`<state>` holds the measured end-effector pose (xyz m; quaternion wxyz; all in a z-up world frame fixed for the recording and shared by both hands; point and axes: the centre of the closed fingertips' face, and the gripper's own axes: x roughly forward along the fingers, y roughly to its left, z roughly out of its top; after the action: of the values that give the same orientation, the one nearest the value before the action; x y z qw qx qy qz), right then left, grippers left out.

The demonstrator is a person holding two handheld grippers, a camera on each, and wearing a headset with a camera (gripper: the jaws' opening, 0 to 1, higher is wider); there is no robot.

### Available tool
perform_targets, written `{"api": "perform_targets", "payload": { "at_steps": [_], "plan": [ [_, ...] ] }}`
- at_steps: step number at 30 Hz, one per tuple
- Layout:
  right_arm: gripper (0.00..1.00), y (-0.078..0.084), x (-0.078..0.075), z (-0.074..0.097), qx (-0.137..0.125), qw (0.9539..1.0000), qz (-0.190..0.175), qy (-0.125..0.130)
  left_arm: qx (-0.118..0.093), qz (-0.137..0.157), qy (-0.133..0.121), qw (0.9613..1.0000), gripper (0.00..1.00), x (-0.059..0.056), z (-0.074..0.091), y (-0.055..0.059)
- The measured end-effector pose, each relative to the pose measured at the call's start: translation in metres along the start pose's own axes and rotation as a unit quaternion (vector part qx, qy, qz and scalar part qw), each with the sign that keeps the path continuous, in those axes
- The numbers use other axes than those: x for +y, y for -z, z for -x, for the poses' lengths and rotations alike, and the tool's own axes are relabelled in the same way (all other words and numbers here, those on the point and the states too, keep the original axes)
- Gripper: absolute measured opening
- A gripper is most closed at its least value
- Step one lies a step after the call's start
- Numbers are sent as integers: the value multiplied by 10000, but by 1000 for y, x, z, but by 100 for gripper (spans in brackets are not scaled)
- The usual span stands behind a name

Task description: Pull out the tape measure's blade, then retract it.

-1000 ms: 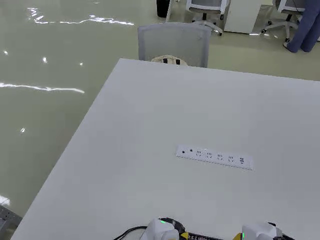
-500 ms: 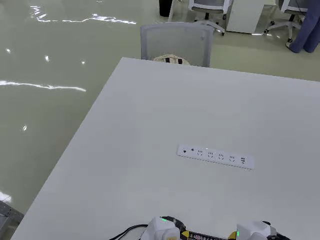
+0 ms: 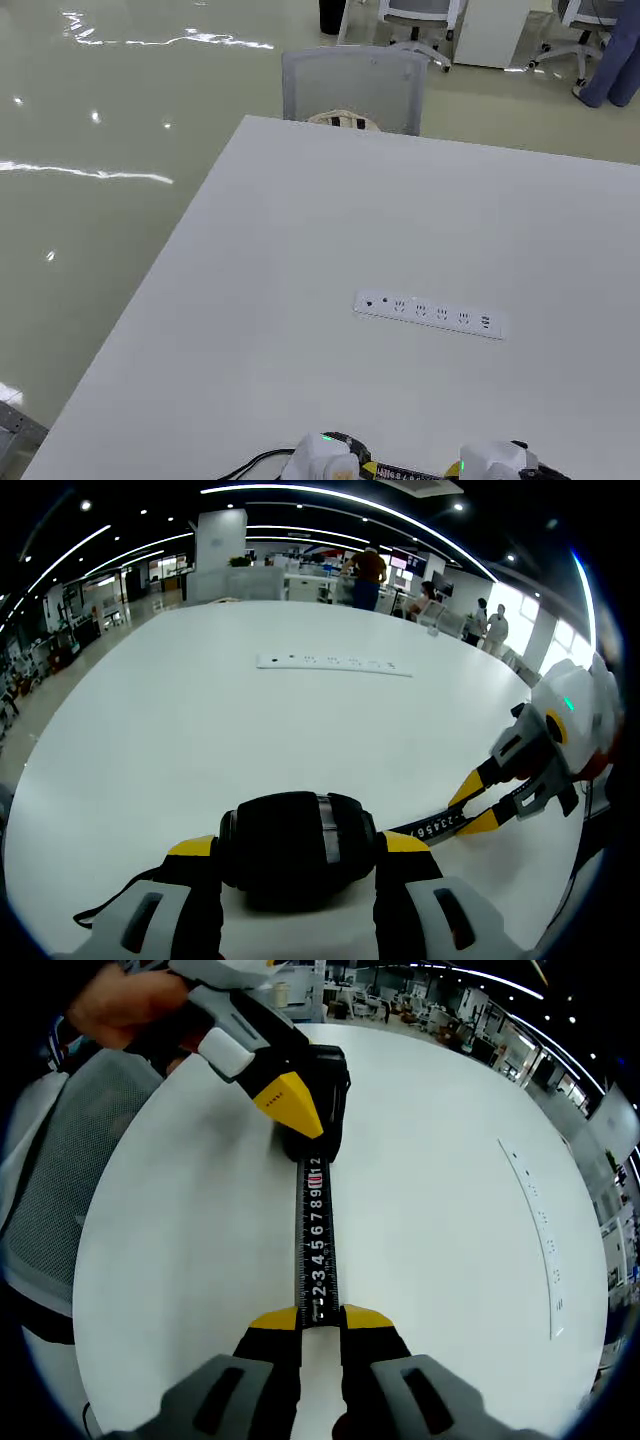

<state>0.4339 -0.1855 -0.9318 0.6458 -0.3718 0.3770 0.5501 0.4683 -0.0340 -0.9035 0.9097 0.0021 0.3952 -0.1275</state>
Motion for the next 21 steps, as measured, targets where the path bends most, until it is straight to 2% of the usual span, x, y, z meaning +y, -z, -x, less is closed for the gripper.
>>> {"api": "perform_targets", "payload": {
  "at_steps": [21],
  "plan": [
    [13,-22,-1,-14,-74,10000,53,-5,47,-1,5,10000,57,0,1,0]
  ]
}}
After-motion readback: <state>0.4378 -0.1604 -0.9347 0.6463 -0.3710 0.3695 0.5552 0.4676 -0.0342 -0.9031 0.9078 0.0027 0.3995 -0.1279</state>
